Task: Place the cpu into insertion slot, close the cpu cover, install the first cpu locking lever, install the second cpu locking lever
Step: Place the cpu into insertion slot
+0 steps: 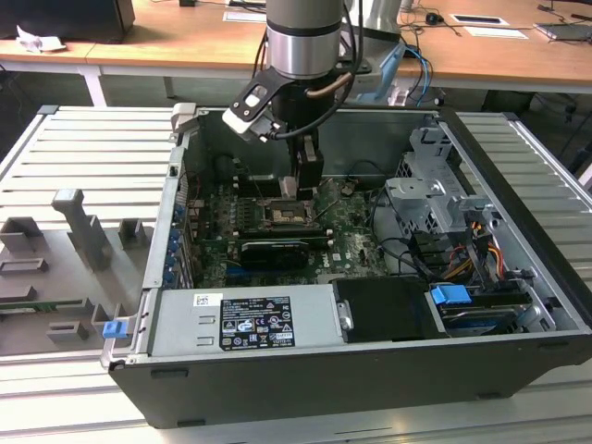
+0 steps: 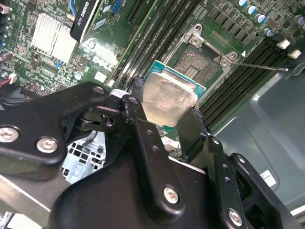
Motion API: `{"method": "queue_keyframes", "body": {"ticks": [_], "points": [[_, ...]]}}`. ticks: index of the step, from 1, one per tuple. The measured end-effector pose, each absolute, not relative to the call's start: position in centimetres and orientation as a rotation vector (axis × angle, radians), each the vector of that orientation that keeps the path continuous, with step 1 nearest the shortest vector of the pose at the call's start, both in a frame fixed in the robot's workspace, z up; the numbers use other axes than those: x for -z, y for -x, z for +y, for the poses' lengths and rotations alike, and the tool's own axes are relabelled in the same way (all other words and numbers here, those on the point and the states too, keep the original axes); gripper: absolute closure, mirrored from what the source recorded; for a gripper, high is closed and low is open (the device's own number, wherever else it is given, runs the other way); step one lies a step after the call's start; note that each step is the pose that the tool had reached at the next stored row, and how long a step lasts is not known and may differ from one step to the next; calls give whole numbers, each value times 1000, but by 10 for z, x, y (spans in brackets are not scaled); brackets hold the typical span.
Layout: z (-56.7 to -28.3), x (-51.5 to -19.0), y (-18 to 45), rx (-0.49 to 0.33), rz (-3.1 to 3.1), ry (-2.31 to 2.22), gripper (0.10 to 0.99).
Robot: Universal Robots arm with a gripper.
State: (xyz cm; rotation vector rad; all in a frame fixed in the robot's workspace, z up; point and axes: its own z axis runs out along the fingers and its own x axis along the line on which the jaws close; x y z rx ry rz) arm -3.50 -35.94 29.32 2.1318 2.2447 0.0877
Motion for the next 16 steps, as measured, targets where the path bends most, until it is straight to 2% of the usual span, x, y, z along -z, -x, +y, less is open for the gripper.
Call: {"method": "queue_keyframes", "body": {"ticks": [16], "points": [[-358, -262, 35, -78, 2183, -2186, 561]]}}
